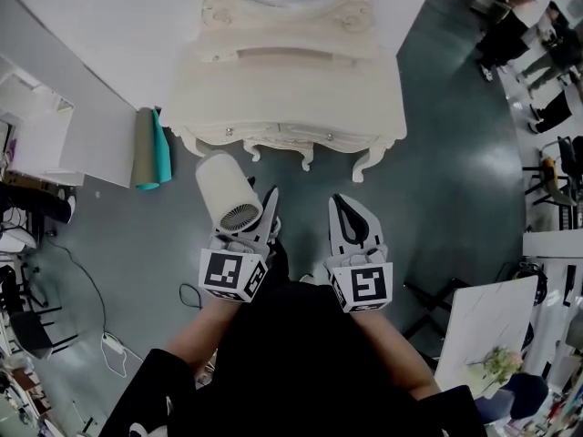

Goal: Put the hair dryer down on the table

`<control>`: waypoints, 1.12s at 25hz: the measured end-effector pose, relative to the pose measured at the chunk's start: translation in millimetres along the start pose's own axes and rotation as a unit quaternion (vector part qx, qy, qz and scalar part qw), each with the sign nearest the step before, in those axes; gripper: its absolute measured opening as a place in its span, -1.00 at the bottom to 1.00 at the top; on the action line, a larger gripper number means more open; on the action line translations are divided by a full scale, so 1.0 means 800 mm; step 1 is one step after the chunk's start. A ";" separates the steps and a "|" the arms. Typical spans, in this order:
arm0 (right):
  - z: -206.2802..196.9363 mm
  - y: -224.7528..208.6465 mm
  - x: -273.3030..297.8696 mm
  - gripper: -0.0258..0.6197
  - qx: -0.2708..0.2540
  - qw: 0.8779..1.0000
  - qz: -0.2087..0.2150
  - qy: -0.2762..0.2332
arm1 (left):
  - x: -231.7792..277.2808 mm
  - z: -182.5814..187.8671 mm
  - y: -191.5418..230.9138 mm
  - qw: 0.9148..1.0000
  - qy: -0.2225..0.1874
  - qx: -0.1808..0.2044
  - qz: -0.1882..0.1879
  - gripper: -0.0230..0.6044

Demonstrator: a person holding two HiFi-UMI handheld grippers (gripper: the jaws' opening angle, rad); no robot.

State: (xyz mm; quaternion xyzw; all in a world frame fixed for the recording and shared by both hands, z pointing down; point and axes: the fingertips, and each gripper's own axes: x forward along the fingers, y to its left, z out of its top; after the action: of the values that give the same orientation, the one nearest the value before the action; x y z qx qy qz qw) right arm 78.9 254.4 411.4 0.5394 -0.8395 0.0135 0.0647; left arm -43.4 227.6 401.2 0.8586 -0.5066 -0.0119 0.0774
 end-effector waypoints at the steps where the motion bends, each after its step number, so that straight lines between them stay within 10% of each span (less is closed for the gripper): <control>1: 0.005 -0.003 0.014 -0.86 -0.001 1.000 -0.003 0.001 | 0.009 0.001 0.009 1.000 0.005 -0.004 -0.003 -0.34; 28: 0.056 -0.046 0.290 -0.86 0.004 0.995 -0.096 0.020 | 0.163 0.044 0.234 0.999 -0.004 -0.004 -0.051 -0.35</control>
State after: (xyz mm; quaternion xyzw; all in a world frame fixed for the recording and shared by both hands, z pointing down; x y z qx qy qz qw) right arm 13.4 25.1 393.5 0.6174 -0.7822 0.0217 0.0805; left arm -145.8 20.5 401.0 0.8830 -0.4623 -0.0215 0.0775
